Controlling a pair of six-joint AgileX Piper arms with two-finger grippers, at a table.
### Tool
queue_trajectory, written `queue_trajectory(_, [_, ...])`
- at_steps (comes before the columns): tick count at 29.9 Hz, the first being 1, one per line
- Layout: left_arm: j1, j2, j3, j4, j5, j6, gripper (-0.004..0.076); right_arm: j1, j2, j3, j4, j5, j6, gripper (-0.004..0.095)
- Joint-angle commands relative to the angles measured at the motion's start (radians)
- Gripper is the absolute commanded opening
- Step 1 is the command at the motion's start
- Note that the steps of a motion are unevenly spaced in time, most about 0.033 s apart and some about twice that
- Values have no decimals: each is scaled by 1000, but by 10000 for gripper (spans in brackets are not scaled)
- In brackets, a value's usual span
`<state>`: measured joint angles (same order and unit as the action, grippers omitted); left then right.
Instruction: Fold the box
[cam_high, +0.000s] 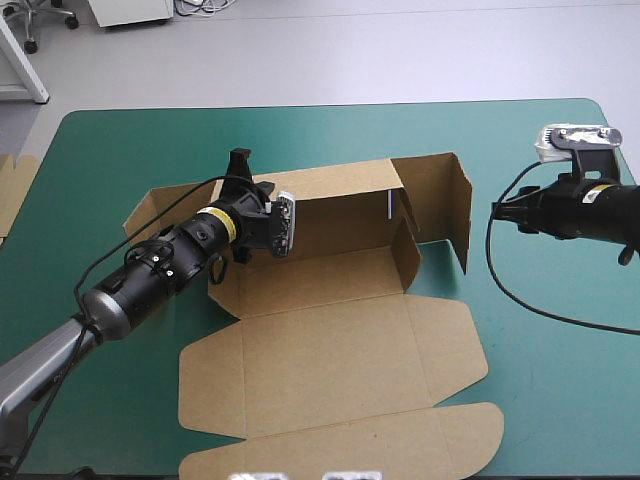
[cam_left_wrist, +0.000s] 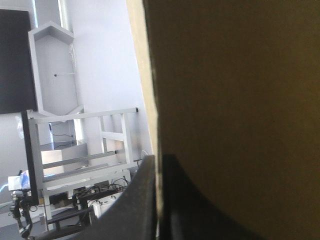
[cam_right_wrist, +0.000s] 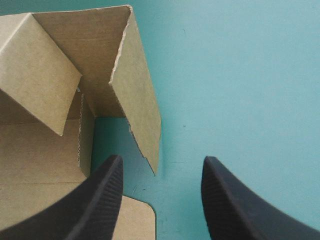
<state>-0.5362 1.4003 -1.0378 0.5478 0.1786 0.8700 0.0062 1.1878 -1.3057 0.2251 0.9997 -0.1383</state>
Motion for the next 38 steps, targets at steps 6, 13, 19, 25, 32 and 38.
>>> queue_trajectory(6, [28, -35, -15, 158, -308, -9, 1, -5, -21, -49, 59, -34, -13, 459])
queue_trajectory(13, [-1, -46, -15, 124, -234, -210, 9, -5, -7, -86, 55, -62, -24, 458])
queue_trajectory(19, [-78, -68, -14, 124, -71, -249, -10, -5, 132, -200, 55, -46, -24, 407])
queue_trajectory(25, [-106, -70, -14, 124, 55, -310, -10, -5, 331, -394, 66, 19, -19, 404])
queue_trajectory(32, [-106, -70, -14, 124, 73, -355, -10, -5, 548, -621, 94, 100, -28, 348])
queue_trajectory(38, [-106, -68, -14, 124, 116, -355, -10, -5, 699, -780, 181, 156, -54, 281])
